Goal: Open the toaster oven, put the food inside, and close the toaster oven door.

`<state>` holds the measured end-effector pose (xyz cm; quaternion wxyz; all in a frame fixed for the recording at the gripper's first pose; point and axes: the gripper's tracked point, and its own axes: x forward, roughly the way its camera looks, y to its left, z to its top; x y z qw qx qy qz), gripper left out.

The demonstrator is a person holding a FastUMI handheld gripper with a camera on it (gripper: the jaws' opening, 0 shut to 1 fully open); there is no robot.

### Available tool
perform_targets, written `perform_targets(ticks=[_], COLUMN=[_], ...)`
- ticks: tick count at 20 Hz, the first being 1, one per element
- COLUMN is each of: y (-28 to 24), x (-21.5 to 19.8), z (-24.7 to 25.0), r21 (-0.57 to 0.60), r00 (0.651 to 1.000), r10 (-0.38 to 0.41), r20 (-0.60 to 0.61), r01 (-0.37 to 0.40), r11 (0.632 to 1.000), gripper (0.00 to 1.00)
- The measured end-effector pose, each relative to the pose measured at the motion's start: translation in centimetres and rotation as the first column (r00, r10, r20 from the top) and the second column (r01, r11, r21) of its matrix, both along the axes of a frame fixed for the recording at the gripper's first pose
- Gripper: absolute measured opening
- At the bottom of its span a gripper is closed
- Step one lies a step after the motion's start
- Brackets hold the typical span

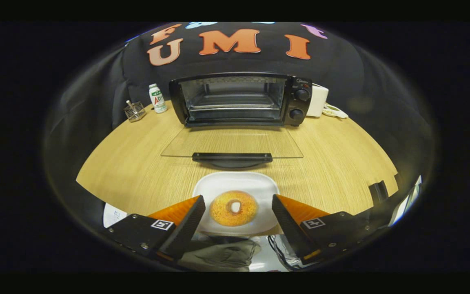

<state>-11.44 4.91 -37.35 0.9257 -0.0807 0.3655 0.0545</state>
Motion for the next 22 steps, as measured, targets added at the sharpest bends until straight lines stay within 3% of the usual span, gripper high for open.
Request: perform_targets(ticks=[6, 13, 17, 22], y=[-0.4, 0.1, 0.2, 1.2], x=[-0.7, -1.4, -1.4, -1.0], z=[-1.9, -4.2, -4.0, -2.1], r21=[-0.061, -0.03, -0.037, 0.004], r00=[0.999, 0.993, 0.993, 0.994], r10=[-0.012, -0.023, -0.013, 0.015], r20=[-0.045, -0.113, -0.118, -0.104], r01=[0.01, 0.02, 0.008, -0.014], r11=[0.998, 0.999, 0.999, 1.0], gripper=[0.99, 0.98, 0.78, 0.66])
